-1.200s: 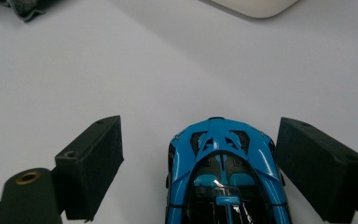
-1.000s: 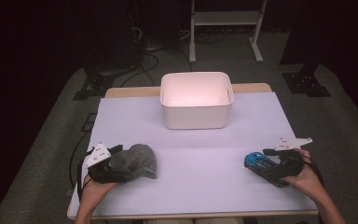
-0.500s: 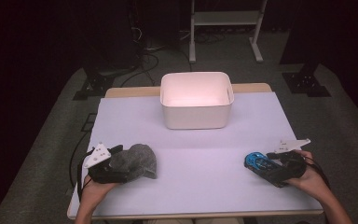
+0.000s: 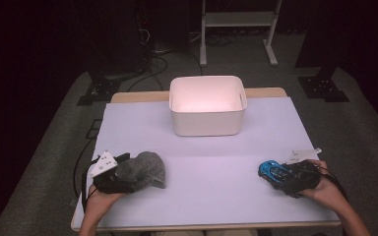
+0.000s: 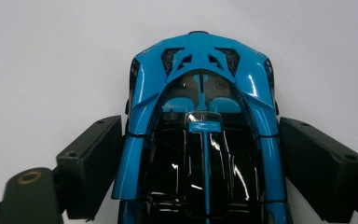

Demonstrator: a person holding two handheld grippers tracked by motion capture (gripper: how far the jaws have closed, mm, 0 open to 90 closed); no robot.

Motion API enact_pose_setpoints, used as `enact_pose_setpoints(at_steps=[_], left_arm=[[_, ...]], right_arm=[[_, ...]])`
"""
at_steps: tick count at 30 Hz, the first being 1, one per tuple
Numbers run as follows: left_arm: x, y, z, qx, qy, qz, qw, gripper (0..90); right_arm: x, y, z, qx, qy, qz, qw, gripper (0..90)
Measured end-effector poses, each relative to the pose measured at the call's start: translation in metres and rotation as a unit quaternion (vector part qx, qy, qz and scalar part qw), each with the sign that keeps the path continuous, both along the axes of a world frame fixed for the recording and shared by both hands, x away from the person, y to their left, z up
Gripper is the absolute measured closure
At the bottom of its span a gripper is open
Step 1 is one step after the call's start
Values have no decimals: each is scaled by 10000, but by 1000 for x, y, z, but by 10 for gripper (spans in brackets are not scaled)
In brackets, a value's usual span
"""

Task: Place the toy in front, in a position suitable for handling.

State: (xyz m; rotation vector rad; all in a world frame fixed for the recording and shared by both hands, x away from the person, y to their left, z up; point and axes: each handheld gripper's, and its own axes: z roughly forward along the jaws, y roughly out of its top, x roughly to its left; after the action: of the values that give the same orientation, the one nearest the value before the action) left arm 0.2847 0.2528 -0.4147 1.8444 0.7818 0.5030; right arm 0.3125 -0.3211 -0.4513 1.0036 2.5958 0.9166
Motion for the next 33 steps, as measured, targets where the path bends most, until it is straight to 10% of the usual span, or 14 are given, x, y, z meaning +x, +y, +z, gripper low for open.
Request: enact_pose_setpoints(at_steps=[21,33], left_arm=[[0,1,-1,52,0,21,10000,72],[-1,2,0,37,-20,48,10000,72]], right_arm=[[-2,5,2,-266,4,-59,9996,201],[-3,-4,1,-9,-90,85,9999,250]])
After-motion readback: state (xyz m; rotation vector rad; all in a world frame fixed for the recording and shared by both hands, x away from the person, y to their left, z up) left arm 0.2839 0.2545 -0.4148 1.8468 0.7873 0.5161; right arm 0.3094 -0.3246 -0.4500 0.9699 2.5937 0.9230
